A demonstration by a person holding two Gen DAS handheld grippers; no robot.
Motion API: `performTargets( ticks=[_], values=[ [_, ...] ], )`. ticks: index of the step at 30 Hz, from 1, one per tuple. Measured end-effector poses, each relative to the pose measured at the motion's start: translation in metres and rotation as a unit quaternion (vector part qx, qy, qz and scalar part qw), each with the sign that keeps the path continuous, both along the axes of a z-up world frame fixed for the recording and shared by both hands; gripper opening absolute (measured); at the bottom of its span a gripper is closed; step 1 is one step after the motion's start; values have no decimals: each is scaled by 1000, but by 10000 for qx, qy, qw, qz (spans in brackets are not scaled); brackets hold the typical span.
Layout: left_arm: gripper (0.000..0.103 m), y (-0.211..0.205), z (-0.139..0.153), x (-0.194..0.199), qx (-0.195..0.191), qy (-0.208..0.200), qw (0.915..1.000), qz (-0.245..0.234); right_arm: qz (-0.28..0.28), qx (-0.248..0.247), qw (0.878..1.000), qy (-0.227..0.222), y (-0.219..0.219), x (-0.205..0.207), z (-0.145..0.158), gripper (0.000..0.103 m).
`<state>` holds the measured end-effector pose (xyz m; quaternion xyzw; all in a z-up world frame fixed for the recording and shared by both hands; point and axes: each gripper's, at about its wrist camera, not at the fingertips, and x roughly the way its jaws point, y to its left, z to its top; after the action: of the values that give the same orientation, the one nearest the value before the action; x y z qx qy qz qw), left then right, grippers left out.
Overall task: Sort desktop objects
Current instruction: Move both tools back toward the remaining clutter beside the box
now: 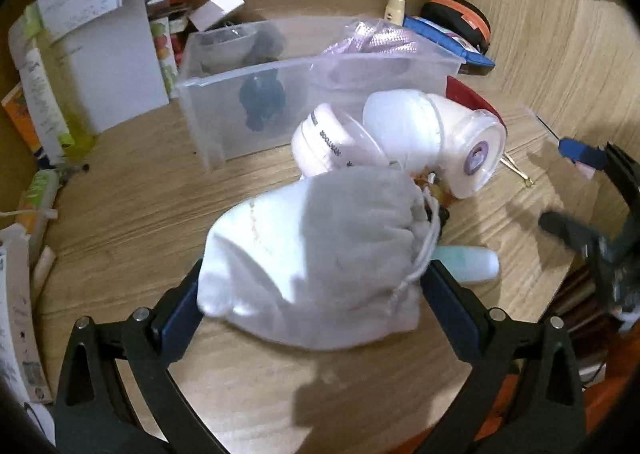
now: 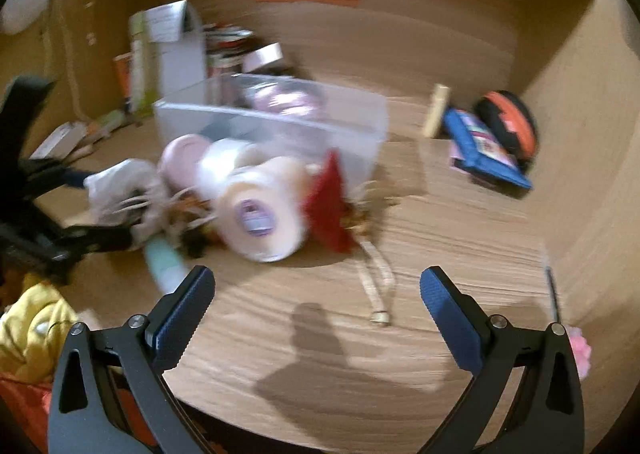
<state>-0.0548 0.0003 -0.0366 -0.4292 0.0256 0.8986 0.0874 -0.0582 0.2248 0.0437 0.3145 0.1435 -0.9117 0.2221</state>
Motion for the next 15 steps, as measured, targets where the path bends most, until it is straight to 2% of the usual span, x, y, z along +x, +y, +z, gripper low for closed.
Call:
performTargets(
  ticks=[4, 6, 8, 11, 13, 15],
  values=[
    [102, 7, -1, -7, -130, -61, 9997, -178, 460, 21, 9988, -165, -20, 6, -9, 101],
    [103, 13, -4, -7, -318, 15, 9992, -257, 687, 40, 9973, -243, -28, 7, -12, 100],
    [103, 11, -4, -11, -238, -5, 9992, -313, 887, 71, 9955, -313, -36, 9, -16, 100],
    [103, 2, -7, -21, 59, -158, 9993, -332, 1205, 181, 9918, -382, -49, 11, -23, 88],
    [102, -7, -11, -25, 401, -354, 9981, -313, 1364, 292, 9892, -453, -58, 10, -28, 75],
    [93, -11, -9, -21, 462, -276, 9981, -284, 1486, 312, 9867, -582, -65, 7, -33, 66]
  ],
)
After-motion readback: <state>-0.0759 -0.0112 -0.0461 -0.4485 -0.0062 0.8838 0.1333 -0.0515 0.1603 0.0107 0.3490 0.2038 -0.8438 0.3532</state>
